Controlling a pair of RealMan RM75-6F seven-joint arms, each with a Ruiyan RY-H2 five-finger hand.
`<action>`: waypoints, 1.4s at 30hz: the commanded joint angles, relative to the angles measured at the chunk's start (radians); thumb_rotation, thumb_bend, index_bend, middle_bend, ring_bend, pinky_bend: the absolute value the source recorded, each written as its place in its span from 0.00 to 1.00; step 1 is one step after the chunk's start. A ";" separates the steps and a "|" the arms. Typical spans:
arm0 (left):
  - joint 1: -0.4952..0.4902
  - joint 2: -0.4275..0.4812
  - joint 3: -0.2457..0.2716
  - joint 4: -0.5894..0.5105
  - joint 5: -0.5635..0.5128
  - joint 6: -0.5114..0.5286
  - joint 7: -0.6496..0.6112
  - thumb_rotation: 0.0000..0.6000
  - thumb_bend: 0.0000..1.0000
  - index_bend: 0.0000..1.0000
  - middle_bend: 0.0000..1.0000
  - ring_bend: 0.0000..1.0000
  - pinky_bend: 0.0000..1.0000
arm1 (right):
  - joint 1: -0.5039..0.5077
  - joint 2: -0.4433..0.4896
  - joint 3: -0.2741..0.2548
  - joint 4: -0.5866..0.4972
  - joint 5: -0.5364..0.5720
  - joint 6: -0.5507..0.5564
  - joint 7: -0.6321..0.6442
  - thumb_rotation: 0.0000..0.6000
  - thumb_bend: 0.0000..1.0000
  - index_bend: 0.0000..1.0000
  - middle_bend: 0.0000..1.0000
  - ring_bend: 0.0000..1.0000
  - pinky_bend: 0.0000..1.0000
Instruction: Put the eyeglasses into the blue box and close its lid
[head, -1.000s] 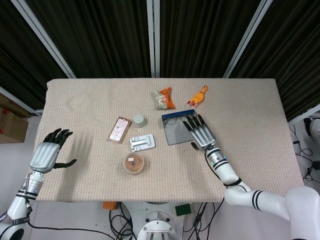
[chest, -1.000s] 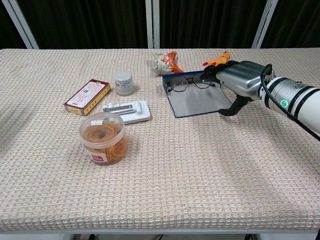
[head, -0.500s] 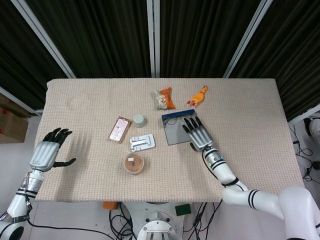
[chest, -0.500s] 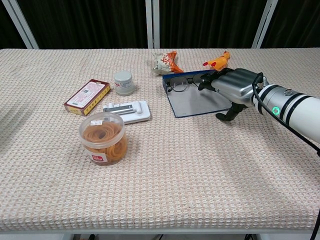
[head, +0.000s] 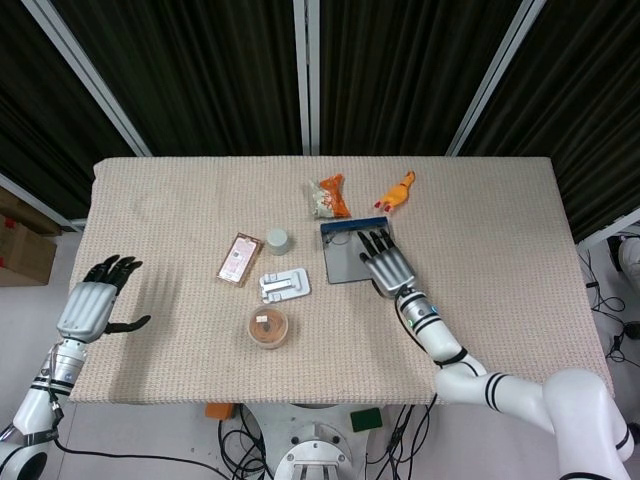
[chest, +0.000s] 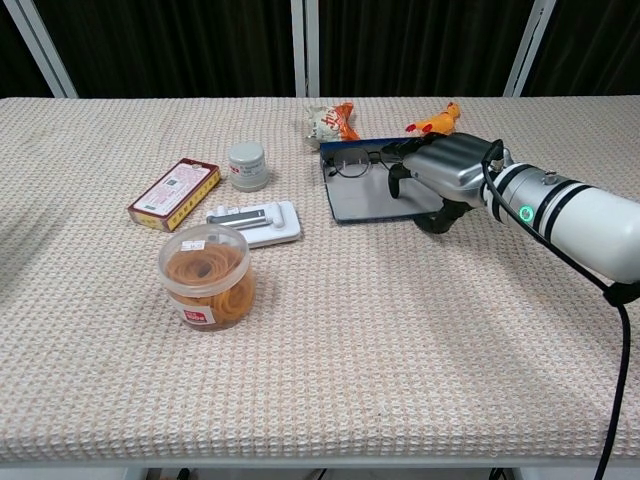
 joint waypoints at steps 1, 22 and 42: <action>-0.002 -0.003 0.001 0.004 0.000 -0.003 -0.003 0.71 0.13 0.14 0.10 0.05 0.16 | 0.006 -0.028 -0.004 0.057 -0.044 0.017 0.041 1.00 0.63 0.48 0.00 0.00 0.00; -0.007 -0.018 0.001 0.033 -0.009 -0.021 -0.021 0.71 0.13 0.14 0.10 0.05 0.16 | 0.048 -0.087 0.027 0.182 -0.054 -0.074 0.135 1.00 0.61 0.36 0.00 0.00 0.00; -0.008 -0.014 0.001 0.027 -0.007 -0.017 -0.020 0.73 0.13 0.14 0.10 0.05 0.16 | -0.010 -0.103 0.003 0.231 -0.175 0.084 0.280 1.00 0.54 0.83 0.03 0.00 0.00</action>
